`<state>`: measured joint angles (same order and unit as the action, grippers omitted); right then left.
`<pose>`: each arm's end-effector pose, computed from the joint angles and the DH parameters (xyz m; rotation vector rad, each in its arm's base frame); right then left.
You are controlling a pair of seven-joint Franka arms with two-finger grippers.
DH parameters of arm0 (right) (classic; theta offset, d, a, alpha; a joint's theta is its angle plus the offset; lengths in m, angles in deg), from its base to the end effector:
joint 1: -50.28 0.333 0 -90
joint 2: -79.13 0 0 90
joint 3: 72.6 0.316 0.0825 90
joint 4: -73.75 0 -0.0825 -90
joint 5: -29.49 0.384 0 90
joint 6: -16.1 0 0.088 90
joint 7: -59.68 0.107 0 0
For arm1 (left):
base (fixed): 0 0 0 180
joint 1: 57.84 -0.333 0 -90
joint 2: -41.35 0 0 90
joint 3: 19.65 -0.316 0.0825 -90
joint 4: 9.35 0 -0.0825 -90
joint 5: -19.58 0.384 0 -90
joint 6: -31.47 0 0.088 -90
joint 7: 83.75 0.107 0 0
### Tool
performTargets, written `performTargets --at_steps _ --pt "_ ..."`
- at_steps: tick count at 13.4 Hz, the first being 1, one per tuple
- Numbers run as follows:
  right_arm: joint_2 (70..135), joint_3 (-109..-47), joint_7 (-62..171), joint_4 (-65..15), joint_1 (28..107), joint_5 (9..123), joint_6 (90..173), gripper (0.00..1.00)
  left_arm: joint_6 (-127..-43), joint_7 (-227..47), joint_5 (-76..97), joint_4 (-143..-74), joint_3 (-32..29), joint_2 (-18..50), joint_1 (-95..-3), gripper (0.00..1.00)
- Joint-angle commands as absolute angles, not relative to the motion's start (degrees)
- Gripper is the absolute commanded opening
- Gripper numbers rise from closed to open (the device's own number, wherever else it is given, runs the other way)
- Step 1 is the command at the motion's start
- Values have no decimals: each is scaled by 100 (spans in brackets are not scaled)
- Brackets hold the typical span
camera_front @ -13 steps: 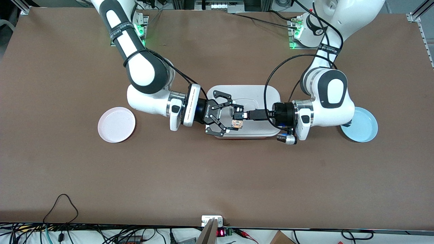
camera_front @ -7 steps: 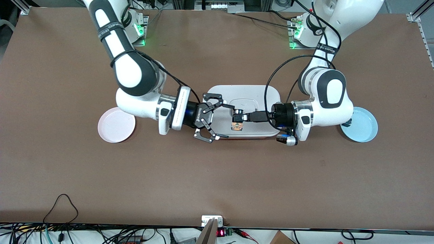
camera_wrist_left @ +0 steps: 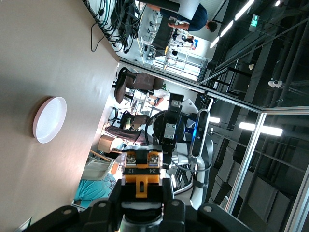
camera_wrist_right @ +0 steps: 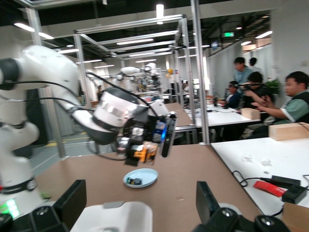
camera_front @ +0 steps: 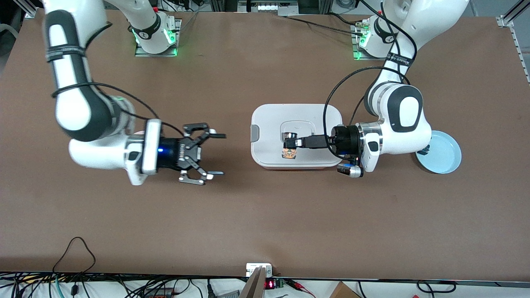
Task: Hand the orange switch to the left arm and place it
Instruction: 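Open the right gripper and withdraw it from the switch, then carry the orange switch with the left gripper toward the light-blue dish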
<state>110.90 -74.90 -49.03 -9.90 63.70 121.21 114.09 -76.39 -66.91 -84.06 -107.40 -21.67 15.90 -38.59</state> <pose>0.6789 0.2353 0.4249 -1.2586 -1.1942 -1.0567 0.6296 -0.2748 0.3892 1.5369 0.3205 -0.1892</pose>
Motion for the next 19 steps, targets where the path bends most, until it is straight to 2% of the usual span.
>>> performTargets --at_steps 1,3,5,11,14,19 --pt "10665 -7392 -4886 -1325 5506 11486 10220 100 -7532 -6679 -8178 -10806 -2202 1736 -3912 0" --pt "10594 -7392 -4912 -1317 4907 11098 9313 100 -7392 -6679 -7764 -10805 -2202 1780 -4104 0" --pt "10550 -7392 -4913 -1308 4642 10834 8924 100 -6962 -6688 -7553 -10823 -2202 1797 -4324 0" --pt "10541 -7655 -4397 -1195 4536 9622 8958 100 -5960 -6688 -6279 -10814 -2237 1850 -5027 0" --pt "10515 -7901 -3194 -633 4544 8586 8914 100 -5871 -6679 -5839 -10814 -2255 1920 -5160 0" --pt "9514 -7990 -374 -456 4632 6277 8975 100 -5871 -6679 -4689 -10797 -2255 2096 -5335 0"
